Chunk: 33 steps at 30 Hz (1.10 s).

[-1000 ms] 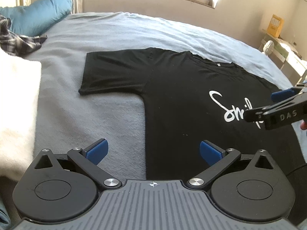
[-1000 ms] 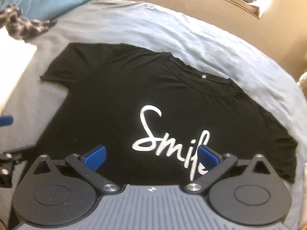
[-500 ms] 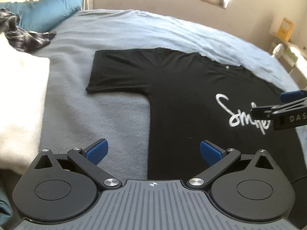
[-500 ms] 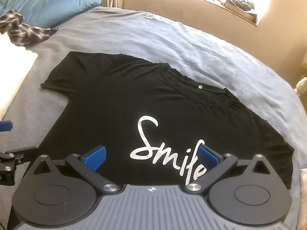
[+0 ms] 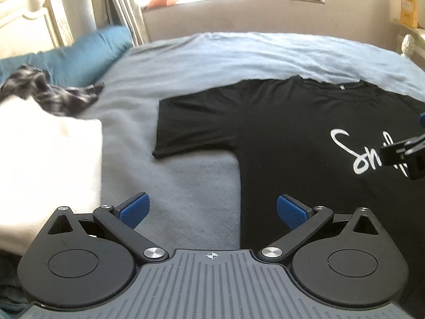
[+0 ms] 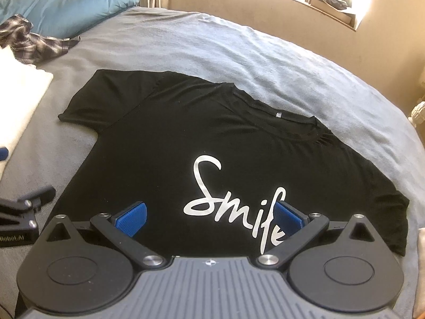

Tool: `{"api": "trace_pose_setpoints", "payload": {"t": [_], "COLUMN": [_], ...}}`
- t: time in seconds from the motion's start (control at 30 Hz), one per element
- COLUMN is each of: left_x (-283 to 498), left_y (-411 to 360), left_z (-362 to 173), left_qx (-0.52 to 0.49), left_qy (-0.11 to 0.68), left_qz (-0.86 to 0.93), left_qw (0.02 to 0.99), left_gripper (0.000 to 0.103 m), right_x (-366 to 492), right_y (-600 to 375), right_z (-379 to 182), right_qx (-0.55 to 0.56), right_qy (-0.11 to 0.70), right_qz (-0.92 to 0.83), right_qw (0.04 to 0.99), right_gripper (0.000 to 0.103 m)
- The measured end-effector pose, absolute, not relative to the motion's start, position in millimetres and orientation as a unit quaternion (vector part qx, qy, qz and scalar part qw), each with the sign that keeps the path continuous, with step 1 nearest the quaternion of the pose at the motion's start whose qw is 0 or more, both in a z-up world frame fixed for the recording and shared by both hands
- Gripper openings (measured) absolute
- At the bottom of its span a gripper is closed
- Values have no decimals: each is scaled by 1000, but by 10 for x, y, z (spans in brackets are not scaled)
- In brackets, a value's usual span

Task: Fold clothes

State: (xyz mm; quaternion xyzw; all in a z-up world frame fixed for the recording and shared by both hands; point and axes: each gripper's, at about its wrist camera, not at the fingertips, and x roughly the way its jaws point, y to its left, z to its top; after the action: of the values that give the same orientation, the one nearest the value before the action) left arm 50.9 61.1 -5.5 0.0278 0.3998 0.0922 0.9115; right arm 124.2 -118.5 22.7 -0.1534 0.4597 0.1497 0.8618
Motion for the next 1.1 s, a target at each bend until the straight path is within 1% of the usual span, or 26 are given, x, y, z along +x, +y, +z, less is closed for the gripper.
{"api": "trace_pose_setpoints", "payload": {"t": [0.33, 0.53, 0.87, 0.97, 1.1], "left_x": [542, 556, 658, 756, 889], "left_y": [692, 745, 937, 1056, 1271], "left_z": [-102, -134, -298, -360, -406], "left_qx": [-7, -31, -26, -30, -52], "left_qy": [412, 412, 357, 346, 322], "left_qz": [94, 88, 103, 114, 137], "left_qw": [906, 907, 928, 931, 935], "left_gripper": [103, 103, 103, 103, 101], "right_x": [1227, 1181, 1528, 1672, 1959], "right_y": [-1178, -1107, -772, -486, -83], "right_z": [226, 264, 547, 566, 509], "right_qx": [-134, -142, -127, -113, -97], "right_qy": [475, 459, 363, 353, 363], "right_qz": [156, 172, 242, 276, 321], "right_qw": [856, 860, 891, 887, 869], "right_gripper": [103, 103, 103, 103, 103]}}
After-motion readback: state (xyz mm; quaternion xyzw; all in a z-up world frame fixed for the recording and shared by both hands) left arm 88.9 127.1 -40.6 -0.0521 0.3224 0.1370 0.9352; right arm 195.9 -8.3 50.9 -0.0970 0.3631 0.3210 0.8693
